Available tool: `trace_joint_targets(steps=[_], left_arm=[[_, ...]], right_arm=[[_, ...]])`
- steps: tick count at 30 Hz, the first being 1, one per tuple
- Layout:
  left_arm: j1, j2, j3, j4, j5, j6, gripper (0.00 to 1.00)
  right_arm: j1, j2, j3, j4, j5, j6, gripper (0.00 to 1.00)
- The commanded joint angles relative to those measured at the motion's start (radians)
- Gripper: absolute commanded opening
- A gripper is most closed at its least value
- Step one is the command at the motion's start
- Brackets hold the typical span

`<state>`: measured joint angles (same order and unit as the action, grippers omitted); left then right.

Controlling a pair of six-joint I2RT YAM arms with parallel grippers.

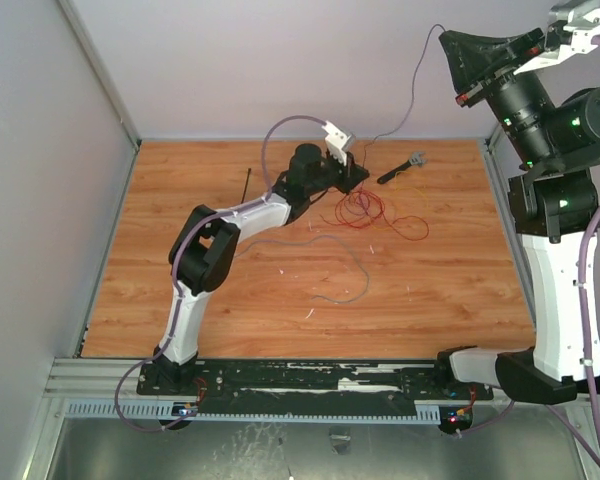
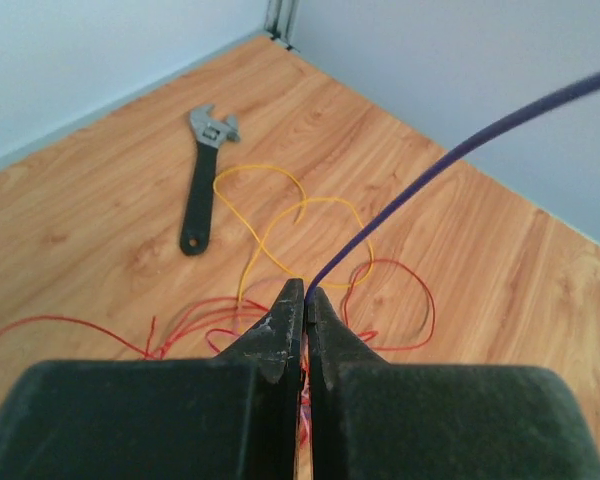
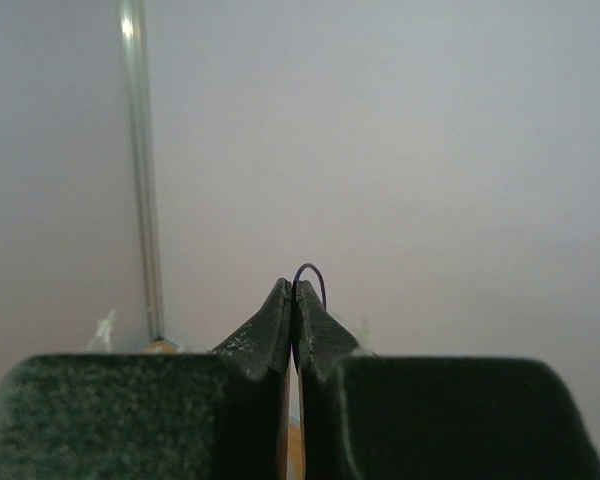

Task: Zip-tie the wires
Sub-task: Untie the cable at the center of the board.

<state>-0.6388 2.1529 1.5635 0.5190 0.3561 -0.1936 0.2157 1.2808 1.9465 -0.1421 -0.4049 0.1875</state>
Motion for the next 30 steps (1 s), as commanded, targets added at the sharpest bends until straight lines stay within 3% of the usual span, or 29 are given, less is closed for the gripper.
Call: trace_joint_targets(steps=[1, 7, 10, 15, 18, 22, 25, 30], left_arm=[[0.029, -0.035, 0.152, -0.102, -0.023, 0.085, 0.00], [0.057, 0.008, 0.567, -0.338, -0.055, 0.195, 0.00], [0.059, 0.017, 0.690, -0.390, -0.077, 0.229, 0.00], [0.059, -0.067, 0.658, -0.339, -0.117, 0.259, 0.00], [0.060, -0.098, 0.562, -0.290, -0.154, 0.287, 0.00], [0.060, -0.045, 0.582, -0.392, -0.211, 0.334, 0.00], [0.062, -0.067, 0.549, -0.388, -0.314, 0.360, 0.00], [0.150, -0.083, 0.452, -0.341, -0.345, 0.240, 0.04]], right_arm=[[-0.002, -0.017, -0.018, -0.106, 0.192, -0.050, 0.00], [-0.006, -0.047, -0.128, -0.161, 0.405, -0.084, 0.00], [-0.009, -0.067, -0.190, -0.156, 0.464, -0.095, 0.00], [-0.011, -0.076, -0.244, -0.161, 0.520, -0.102, 0.00], [-0.013, -0.078, -0.268, -0.166, 0.557, -0.106, 0.00], [-0.020, -0.081, -0.285, -0.168, 0.579, -0.097, 0.00], [-0.032, -0.080, -0.279, -0.207, 0.685, -0.099, 0.00], [-0.085, -0.162, -0.331, -0.196, 0.770, -0.037, 0.00]])
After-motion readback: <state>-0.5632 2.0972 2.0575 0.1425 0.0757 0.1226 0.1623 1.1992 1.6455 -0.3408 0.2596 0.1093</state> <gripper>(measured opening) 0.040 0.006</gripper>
